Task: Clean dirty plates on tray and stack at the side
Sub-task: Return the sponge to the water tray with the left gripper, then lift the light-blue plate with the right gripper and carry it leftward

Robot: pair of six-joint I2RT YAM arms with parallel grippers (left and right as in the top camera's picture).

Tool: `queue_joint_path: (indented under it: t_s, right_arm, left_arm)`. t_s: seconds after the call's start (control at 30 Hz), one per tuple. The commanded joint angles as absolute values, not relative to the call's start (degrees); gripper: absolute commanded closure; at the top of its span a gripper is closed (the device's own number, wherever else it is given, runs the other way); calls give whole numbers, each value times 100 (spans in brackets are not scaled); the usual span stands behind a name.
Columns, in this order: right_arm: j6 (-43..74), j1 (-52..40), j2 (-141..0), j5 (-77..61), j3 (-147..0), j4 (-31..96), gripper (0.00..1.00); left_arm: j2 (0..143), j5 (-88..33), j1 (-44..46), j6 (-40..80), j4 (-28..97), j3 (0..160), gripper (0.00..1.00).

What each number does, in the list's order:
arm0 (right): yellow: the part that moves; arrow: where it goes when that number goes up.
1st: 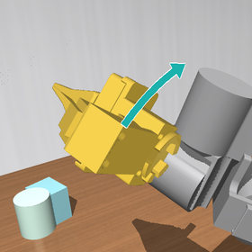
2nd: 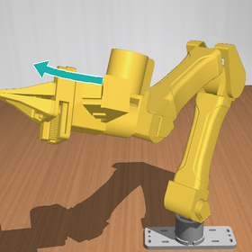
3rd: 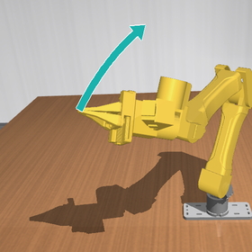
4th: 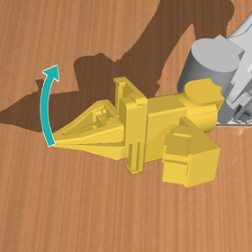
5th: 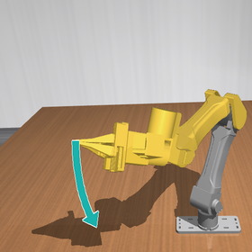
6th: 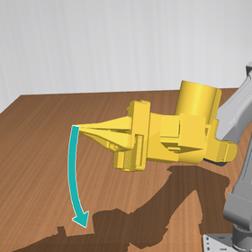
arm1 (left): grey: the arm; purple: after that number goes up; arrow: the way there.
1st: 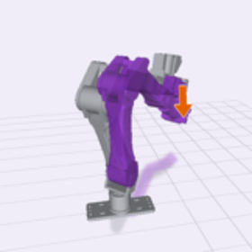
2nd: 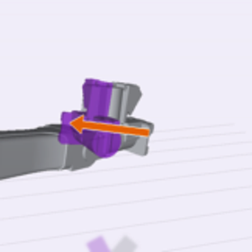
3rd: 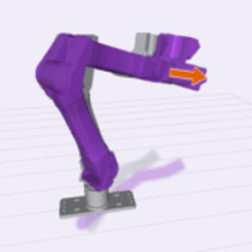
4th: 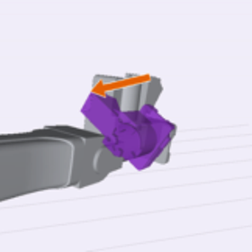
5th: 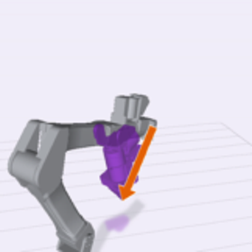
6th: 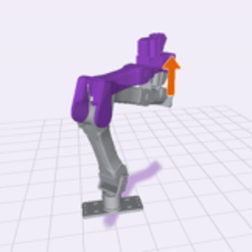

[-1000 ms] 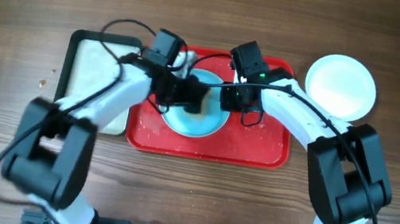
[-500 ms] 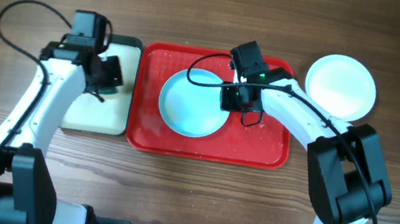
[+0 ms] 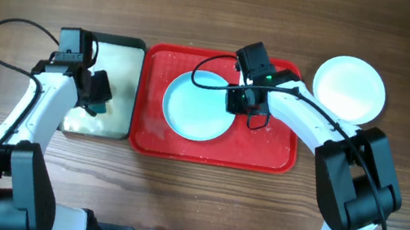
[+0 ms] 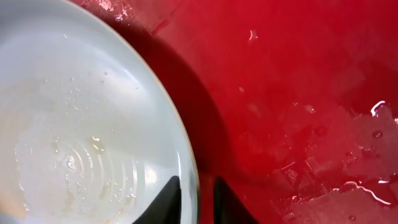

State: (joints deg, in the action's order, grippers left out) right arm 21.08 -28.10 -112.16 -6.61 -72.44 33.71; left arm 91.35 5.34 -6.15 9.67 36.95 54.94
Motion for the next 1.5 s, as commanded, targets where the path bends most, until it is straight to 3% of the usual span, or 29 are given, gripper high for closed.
queue_joint_path:
  t_s: [0.0, 0.17, 0.3, 0.4, 0.57, 0.63, 0.67, 1.1, 1.47]
  right_arm:
    - [2102, -2864, -11231, -720, -7188, 3341, 66]
    - [2106, -2864, -11231, -720, -7188, 3328, 63]
    - [2123, -2867, -11231, -722, -7188, 3328, 65]
    - [2130, -2867, -11242, -722, -7188, 3328, 76]
    - [2270, -2867, -11454, -744, -7188, 3317, 80]
    - [2268, -2867, -11513, -744, -7188, 3280, 94]
    - [2268, -2867, -11515, -744, -7188, 3256, 96]
    - [2252, -2880, -11205, -495, -8844, 3935, 96]
    - [2268, -3754, -11214, 950, -8995, 2906, 95]
  left_arm:
    - [9019, 582, -628, 941, 3682, 5605, 48]
    - [8433, 587, -631, 1236, 3601, 5999, 14]
    - [7996, 589, -694, 1544, 3208, 6066, 0]
    - [7876, 589, -727, 1544, 3153, 6066, 0]
    - [7881, 589, -727, 1544, 3236, 6066, 0]
    - [7881, 587, -727, 1542, 3236, 6066, 0]
    - [7881, 589, -727, 1544, 3236, 6066, 0]
    - [7881, 589, -727, 1544, 3236, 6066, 0]
    - [7881, 589, -727, 1544, 3236, 6066, 0]
